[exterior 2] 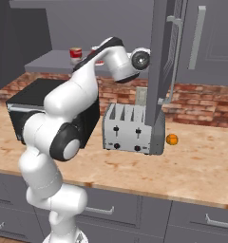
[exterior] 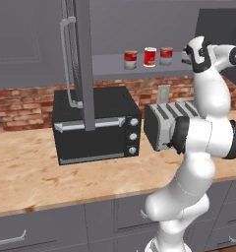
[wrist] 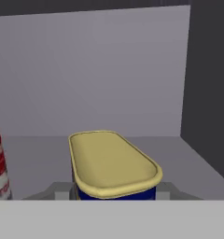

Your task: Stack two cans on top of the other two cans in the cabinet.

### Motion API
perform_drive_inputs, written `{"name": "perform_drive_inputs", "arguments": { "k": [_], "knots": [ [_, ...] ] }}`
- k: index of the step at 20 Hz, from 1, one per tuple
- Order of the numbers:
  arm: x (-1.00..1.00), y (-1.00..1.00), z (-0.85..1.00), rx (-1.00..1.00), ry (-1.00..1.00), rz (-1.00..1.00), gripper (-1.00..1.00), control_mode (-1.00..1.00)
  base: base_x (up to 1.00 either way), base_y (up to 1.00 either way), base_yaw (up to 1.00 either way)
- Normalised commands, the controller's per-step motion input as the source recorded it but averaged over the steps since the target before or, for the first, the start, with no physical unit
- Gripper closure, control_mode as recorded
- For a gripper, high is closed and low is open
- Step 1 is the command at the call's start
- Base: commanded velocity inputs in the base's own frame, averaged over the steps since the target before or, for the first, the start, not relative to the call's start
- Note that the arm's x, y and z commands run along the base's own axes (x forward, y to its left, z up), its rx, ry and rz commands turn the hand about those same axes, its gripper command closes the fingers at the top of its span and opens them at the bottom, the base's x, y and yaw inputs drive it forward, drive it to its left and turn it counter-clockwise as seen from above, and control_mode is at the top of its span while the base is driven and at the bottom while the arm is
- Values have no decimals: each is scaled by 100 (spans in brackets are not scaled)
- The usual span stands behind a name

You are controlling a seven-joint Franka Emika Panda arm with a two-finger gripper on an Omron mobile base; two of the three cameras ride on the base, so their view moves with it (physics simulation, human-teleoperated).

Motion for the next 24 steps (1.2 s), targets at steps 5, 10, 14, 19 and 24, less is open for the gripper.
{"name": "perform_drive_inputs", "arguments": {
  "k": [5, 10, 14, 19, 24],
  "knots": [
    [-13, 56, 18, -7, -2, -1, 100, -100, 0, 0, 0],
    [-14, 22, 38, -2, 0, -2, 100, -100, 0, 0, 0],
    [-4, 5, 42, 0, 0, 0, 100, -100, 0, 0, 0],
    [-17, 10, 16, 0, 1, 0, 100, -100, 0, 0, 0],
    [-9, 3, 0, 0, 0, 0, 100, -100, 0, 0, 0]
  ]
}}
